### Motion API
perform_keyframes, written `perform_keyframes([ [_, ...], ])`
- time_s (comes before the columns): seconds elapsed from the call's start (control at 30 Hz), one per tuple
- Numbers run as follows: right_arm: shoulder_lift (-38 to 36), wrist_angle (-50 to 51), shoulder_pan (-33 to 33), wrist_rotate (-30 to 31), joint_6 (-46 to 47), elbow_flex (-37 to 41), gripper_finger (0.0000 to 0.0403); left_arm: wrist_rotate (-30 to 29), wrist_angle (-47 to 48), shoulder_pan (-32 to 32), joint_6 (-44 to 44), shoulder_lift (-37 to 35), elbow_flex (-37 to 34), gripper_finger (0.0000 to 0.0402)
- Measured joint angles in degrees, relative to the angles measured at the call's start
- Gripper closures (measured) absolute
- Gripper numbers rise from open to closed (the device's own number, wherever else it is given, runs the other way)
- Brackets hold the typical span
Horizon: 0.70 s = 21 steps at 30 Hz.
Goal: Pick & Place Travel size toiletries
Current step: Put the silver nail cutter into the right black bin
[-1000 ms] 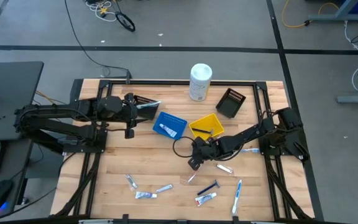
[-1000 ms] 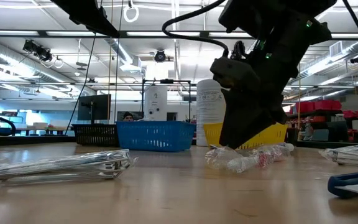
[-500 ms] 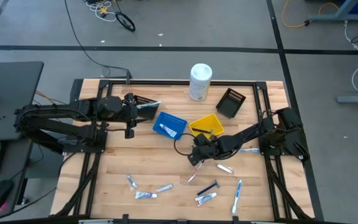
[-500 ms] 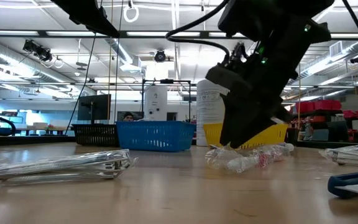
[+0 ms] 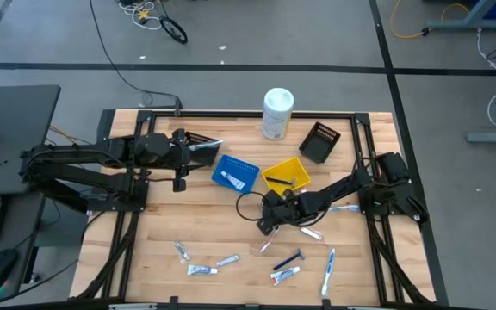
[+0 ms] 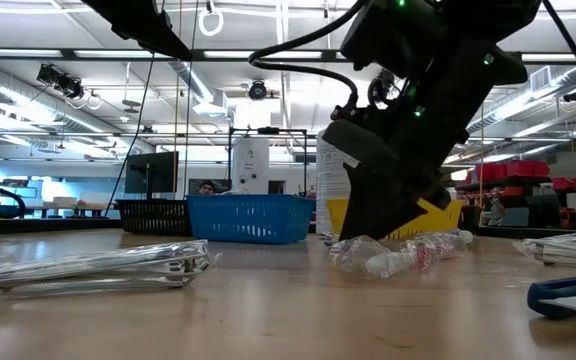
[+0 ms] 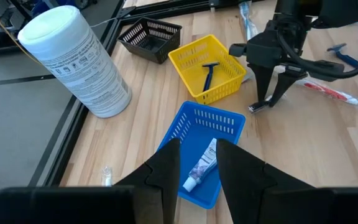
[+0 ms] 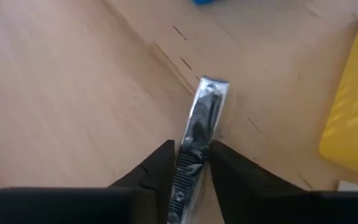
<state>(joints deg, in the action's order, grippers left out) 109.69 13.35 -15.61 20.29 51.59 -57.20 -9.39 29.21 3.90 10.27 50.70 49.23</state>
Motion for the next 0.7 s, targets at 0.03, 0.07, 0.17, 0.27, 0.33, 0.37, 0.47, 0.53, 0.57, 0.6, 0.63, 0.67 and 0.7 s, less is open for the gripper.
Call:
perform_keyframes([
  [0.03, -0.24, 0.12, 0.05, -0.28, -0.64, 0.04, 0.0313, 0.0, 0.0, 0.0, 0.0, 0.0, 0.0, 0.0289],
  [0.07, -0.24, 0.11, 0.06, -0.59, -1.27, 0.07, 0.0325, 0.02, 0.0, 0.0, 0.0, 0.0, 0.0, 0.0289],
  [0.17, -1.19, -1.63, 0.15, -3.31, -4.17, 0.17, 0.0349, 0.0, 0.0, -0.01, 0.0, 0.0, 0.0, 0.0289],
  [0.27, -2.68, -2.94, 0.3, -7.59, -6.73, 0.39, 0.0353, 0.01, -0.01, -0.02, 0.0, 0.0, 0.0, 0.0289],
  [0.33, -4.46, -0.68, 0.53, -9.8, -8.28, 0.49, 0.0353, 0.0, -0.02, 0.0, 0.0, 0.0, 0.0, 0.0289],
  [0.37, -5.38, 0.07, 0.87, -10.53, -9.3, 0.5, 0.0352, 0.0, -0.04, 0.0, 0.0, 0.0, 0.0, 0.0289],
  [0.47, -8.86, 1.33, 2.23, -10.71, -12.47, 0.49, 0.0351, 0.0, -0.13, 0.0, 0.0, 0.0, 0.0, 0.0289],
  [0.53, -11.39, 0.87, 2.63, -10.31, -14.24, 0.47, 0.035, 0.0, -0.13, 0.0, 0.0, 0.0, 0.0, 0.0289],
  [0.57, -12.94, 0.95, 2.8, -10.57, -15.0, 0.47, 0.035, 0.02, -0.15, -0.02, -0.01, 0.0, 0.0, 0.0289],
  [0.6, -14.42, 0.91, 2.81, -10.67, -15.66, 0.47, 0.035, 0.0, -0.15, 0.0, -0.23, 0.0, 0.0, 0.0289],
  [0.63, -16.16, 0.97, 2.86, -10.59, -16.4, 0.47, 0.035, 0.02, -0.17, -0.02, -0.42, 0.0, 0.0, 0.0289],
  [0.67, -18.0, 1.51, 2.94, -9.99, -17.38, 0.47, 0.035, 0.02, -0.22, -0.02, -0.4, 0.0, 0.0, 0.0289],
  [0.7, -19.8, 1.86, 2.95, -8.78, -18.48, 0.44, 0.035, 0.0, -0.3, -0.01, -0.23, 0.0, 0.0, 0.0289],
])
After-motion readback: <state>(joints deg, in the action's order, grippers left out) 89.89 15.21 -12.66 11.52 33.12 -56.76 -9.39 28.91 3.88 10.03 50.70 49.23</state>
